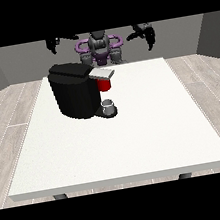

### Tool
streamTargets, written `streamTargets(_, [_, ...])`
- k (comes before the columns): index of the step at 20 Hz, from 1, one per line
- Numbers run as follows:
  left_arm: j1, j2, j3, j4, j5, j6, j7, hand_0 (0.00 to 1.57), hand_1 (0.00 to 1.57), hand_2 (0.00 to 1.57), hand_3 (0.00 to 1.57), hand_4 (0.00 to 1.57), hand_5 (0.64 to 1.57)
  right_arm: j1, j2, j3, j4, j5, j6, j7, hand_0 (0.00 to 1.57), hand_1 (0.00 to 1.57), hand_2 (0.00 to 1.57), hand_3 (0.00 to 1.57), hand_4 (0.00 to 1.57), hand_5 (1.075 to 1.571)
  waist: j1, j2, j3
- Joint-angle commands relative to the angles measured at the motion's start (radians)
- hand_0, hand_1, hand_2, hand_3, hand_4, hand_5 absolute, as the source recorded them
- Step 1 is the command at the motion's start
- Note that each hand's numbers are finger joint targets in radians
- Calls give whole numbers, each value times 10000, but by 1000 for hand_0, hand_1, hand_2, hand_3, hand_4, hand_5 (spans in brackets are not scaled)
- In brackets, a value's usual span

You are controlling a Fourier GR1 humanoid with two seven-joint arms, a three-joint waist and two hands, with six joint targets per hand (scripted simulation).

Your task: Insert the coffee pod into the coffee machine and close the lid

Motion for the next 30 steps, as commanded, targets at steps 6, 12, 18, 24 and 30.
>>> streamTargets(6, [375,-9,-600,-2062,662,-29,951,0,0,0,0,346,1571,-1297,-9,-722,1120,-936,63,372,0,0,0,0,97,1571,382,1109,2])
streamTargets(12, [1725,209,-1056,-3381,944,-5,514,0,0,0,0,354,1571,-1643,-11,-417,1505,-811,112,410,0,0,0,0,0,1571,159,1479,0])
streamTargets(18, [2085,532,-904,-4473,1484,-109,1492,0,0,0,0,360,1571,-1976,45,-97,1728,-917,597,368,0,0,0,0,0,1571,-100,1589,0])
streamTargets(24, [1969,473,-1032,-4679,1051,746,765,0,0,0,0,368,1571,-3018,-24,-12,2270,-725,553,-26,0,0,0,0,0,1571,-128,2601,-1])
streamTargets(30, [2553,911,-1124,-5601,1585,10,2164,0,0,0,0,299,1571,-2868,173,276,2595,-401,355,-53,0,0,0,0,129,1571,82,2087,1])
